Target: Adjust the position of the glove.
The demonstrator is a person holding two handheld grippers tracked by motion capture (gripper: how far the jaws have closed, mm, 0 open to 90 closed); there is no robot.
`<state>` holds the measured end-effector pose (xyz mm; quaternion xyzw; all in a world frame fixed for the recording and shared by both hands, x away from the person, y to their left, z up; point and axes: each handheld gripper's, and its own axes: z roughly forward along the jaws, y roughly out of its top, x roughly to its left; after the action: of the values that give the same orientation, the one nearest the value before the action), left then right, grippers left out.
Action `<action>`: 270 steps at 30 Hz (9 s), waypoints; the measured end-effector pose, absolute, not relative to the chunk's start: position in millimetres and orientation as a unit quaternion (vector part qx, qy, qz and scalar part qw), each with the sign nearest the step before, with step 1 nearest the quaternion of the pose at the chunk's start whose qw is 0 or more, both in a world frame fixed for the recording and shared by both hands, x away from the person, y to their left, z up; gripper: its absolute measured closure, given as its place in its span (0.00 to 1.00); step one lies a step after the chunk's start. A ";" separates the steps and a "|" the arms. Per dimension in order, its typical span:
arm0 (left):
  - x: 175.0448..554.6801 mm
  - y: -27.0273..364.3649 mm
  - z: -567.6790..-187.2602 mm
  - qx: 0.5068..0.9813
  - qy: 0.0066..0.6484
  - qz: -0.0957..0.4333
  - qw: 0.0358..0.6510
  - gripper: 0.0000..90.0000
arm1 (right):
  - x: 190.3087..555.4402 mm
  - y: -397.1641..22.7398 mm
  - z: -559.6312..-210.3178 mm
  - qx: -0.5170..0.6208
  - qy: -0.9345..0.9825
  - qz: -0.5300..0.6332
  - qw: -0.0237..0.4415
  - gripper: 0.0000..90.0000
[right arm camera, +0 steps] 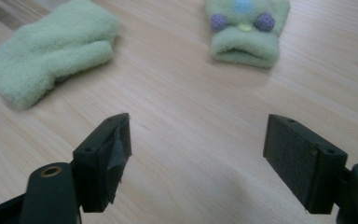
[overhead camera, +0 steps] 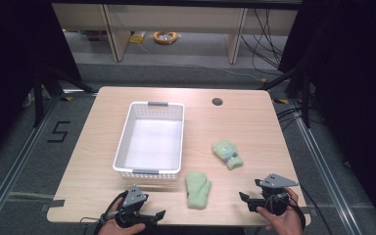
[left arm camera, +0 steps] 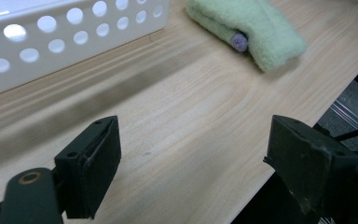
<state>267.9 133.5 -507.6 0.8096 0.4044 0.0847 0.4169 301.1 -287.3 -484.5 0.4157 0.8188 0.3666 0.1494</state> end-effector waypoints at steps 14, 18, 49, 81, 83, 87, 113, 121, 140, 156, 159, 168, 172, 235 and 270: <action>267.4 131.7 -508.1 0.810 0.404 0.085 0.417 0.18 | 299.7 -278.4 -482.8 0.388 0.824 0.377 0.169 0.40; 268.4 133.3 -508.0 0.814 0.403 0.087 0.408 0.18 | 300.4 -275.8 -480.5 0.379 0.824 0.384 0.173 0.40; 273.0 65.5 -500.8 0.829 0.343 0.074 0.435 0.32 | 363.3 -176.5 -453.4 0.260 0.870 0.398 0.130 0.63; 295.3 40.1 -506.6 0.874 0.282 0.103 0.381 0.99 | 400.8 -149.8 -494.2 0.292 0.885 0.362 0.004 0.94; 297.7 43.2 -507.8 0.874 0.289 0.105 0.377 0.99 | 399.9 -151.0 -493.6 0.300 0.882 0.363 0.003 0.94; 297.7 46.4 -507.5 0.871 0.295 0.107 0.377 0.95 | 400.7 -152.0 -495.8 0.301 0.881 0.364 0.009 0.94; 300.2 38.0 -503.5 0.875 0.293 0.091 0.374 0.88 | 397.3 -158.6 -491.8 0.330 0.864 0.379 -0.016 0.94; 304.7 45.3 -494.7 0.879 0.276 0.092 0.379 0.88 | 371.5 -187.4 -471.8 0.355 0.842 0.406 0.002 0.94; 321.6 19.1 -496.9 0.907 0.222 0.068 0.353 0.88 | 320.6 -240.2 -483.0 0.384 0.826 0.412 0.006 0.95; 323.6 18.7 -503.9 0.898 0.242 0.072 0.359 0.86 | 323.6 -238.5 -494.5 0.394 0.832 0.391 0.009 0.93; 322.7 19.2 -504.7 0.893 0.257 0.069 0.362 0.84 | 324.0 -238.7 -495.3 0.389 0.835 0.389 0.013 0.90; 314.6 34.2 -499.7 0.885 0.279 0.075 0.366 0.60 | 322.8 -235.8 -489.3 0.399 0.829 0.392 0.014 0.66; 302.7 39.7 -494.7 0.876 0.290 0.085 0.375 0.52 | 326.7 -240.7 -484.0 0.387 0.828 0.403 0.038 0.58; 283.7 77.0 -502.1 0.843 0.366 0.029 0.393 0.31 | 436.2 -247.8 -481.4 0.412 0.824 0.368 0.129 0.90; 272.8 65.3 -499.0 0.838 0.365 0.034 0.403 0.31 | 309.3 -207.4 -463.9 0.374 0.818 0.434 0.047 0.89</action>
<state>272.8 65.3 -499.0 0.8384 0.3654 0.0335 0.4030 309.3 -207.4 -463.9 0.3740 0.8185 0.4336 0.0468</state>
